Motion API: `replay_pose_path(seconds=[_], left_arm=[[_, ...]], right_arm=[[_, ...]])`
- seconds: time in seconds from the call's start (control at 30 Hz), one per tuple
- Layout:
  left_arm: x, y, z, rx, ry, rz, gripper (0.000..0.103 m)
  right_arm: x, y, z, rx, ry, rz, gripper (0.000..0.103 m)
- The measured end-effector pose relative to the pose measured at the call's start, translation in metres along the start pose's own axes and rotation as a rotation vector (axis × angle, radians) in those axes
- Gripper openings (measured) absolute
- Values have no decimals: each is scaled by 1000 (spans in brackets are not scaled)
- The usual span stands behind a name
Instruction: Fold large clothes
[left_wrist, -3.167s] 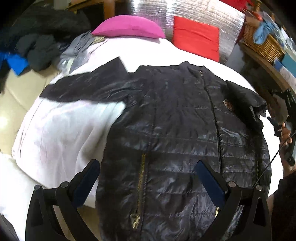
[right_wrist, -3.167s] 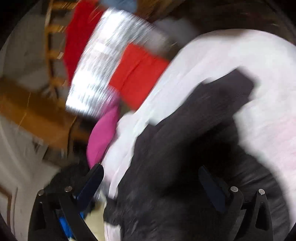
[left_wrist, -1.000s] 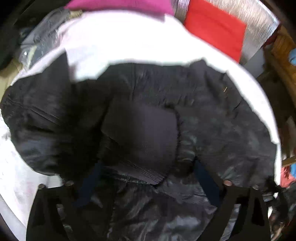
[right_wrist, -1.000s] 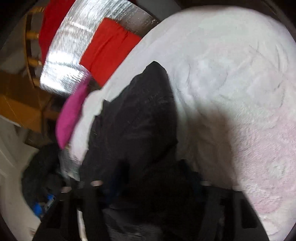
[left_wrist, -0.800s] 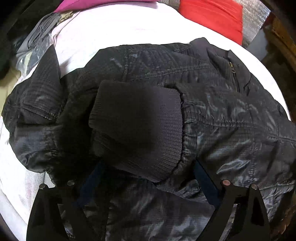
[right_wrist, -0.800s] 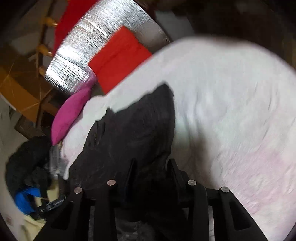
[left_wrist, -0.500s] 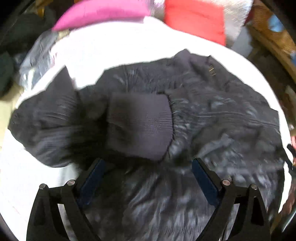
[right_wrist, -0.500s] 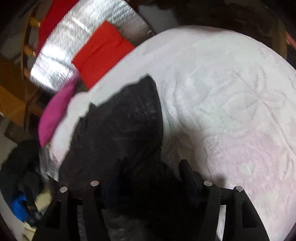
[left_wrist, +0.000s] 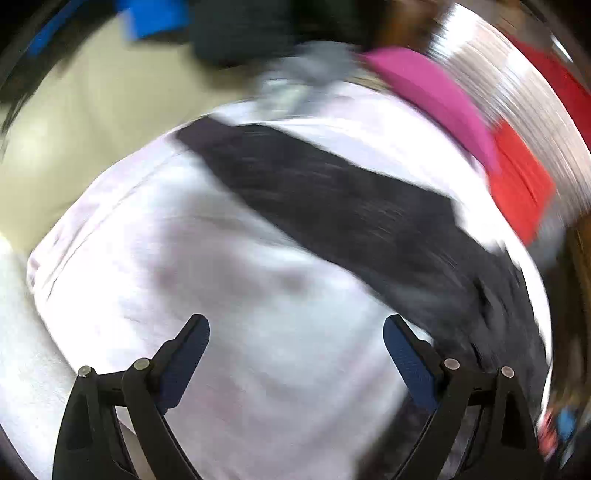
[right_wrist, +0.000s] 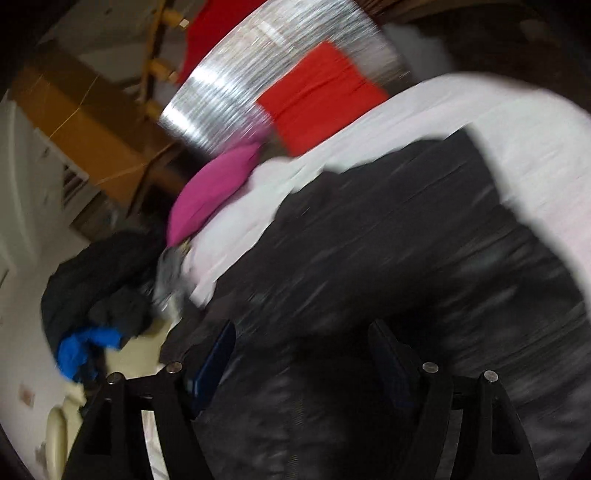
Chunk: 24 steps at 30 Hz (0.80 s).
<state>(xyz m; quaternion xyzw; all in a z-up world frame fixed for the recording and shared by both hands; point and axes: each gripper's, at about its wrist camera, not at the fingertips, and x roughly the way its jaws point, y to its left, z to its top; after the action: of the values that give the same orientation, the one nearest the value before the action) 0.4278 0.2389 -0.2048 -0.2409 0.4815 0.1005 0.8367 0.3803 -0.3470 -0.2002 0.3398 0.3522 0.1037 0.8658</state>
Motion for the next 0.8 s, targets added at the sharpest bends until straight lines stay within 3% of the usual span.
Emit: replay_pose_path(seconds=[0.1,0.17,0.27,0.43,0.57,0.63,0.7,0.73,0.8], left_arm=[[16,48,30,-128,8,23,94],[28,64,49,-174,12,32,80],[56,67,76,-218,44,24,69],[87,61,107,-297,42,-33,69],[120,55,121,-310,73,-30,69],[125,51,123,-304,35,-23,69],[128,44,127,-271,1,-47,55],[131,42,129,-263,-1,-34,38],[133,36,129,-234,-16,14,25]], right_arm=[[26,18,-17,-26,54,27,78],[34,20,-25,-37,85,33,78],[46,23,-36,-65,115,22,78],[51,12,-36,-52,121,-2,78],[43,6,-32,-58,102,-16,78],[39,4,-30,-65,90,-25,78],[36,0,-28,-60,86,-25,78],[34,-2,-27,-57,83,-26,78],[30,-6,-26,-49,75,-29,78]])
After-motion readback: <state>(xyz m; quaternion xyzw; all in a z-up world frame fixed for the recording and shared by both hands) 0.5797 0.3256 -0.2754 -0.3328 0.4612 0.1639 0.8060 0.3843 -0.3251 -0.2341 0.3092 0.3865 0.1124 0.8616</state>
